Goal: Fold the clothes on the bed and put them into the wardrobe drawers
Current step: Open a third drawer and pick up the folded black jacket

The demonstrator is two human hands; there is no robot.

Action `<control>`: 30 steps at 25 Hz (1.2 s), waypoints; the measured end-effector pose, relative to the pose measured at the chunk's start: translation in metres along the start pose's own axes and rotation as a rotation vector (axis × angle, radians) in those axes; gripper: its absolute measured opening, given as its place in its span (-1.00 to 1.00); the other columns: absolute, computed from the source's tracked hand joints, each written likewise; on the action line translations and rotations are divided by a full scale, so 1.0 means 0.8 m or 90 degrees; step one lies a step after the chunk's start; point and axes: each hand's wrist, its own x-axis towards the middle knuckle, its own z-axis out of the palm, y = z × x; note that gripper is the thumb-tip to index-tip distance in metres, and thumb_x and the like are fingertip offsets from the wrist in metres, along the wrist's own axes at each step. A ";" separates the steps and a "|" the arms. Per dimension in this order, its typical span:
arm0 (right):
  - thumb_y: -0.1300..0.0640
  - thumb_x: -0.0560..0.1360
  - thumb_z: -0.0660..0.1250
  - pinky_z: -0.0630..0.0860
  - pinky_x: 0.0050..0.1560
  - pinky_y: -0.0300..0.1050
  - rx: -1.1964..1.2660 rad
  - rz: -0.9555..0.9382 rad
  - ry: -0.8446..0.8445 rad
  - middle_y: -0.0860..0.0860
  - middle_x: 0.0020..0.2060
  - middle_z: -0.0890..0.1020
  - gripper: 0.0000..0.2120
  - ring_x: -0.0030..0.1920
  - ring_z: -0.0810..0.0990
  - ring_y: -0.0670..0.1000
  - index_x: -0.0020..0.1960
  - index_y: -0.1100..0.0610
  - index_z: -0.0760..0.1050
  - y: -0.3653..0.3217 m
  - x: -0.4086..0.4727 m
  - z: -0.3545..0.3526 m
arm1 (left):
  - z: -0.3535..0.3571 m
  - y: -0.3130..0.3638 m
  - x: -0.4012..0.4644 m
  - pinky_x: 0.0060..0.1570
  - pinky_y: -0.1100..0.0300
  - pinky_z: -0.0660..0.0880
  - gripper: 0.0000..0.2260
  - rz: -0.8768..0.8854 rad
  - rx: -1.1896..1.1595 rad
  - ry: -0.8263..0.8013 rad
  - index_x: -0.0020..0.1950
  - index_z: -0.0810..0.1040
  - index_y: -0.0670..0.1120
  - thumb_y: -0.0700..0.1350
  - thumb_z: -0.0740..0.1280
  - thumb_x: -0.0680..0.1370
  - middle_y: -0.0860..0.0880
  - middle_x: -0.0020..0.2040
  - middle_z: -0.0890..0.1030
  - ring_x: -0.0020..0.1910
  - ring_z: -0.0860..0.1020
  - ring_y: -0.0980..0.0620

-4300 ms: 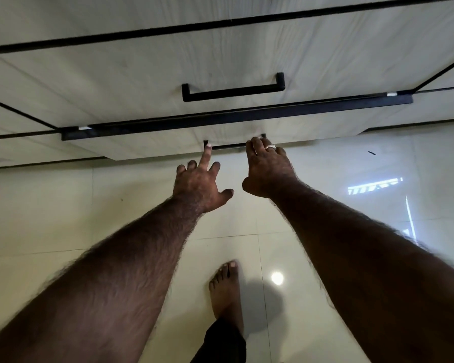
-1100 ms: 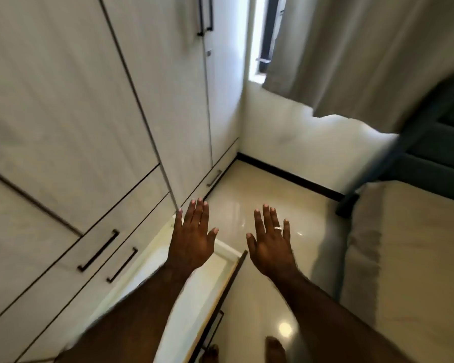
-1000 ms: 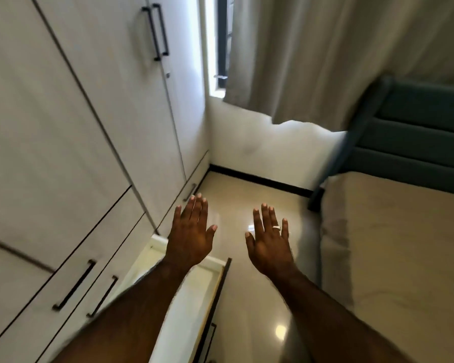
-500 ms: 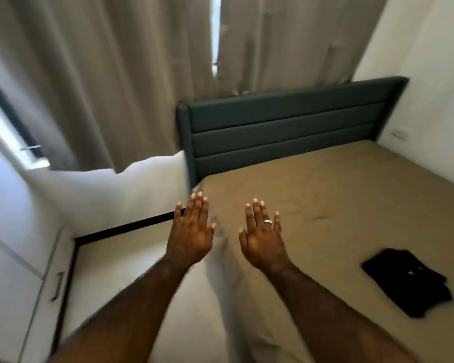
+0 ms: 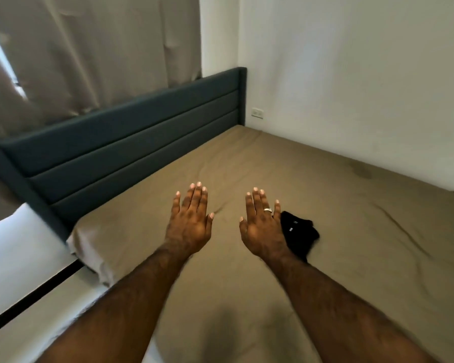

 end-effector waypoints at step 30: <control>-0.15 0.70 0.01 -0.01 0.62 0.37 -0.103 0.419 -0.155 0.15 0.70 -0.04 -0.36 0.69 -0.06 0.20 0.71 0.05 -0.01 0.460 0.139 0.532 | 0.705 0.269 0.373 0.60 -0.21 0.13 -0.35 0.342 -0.092 -0.229 0.72 0.04 -0.05 0.23 0.02 0.70 -0.14 0.72 0.03 0.68 0.07 -0.17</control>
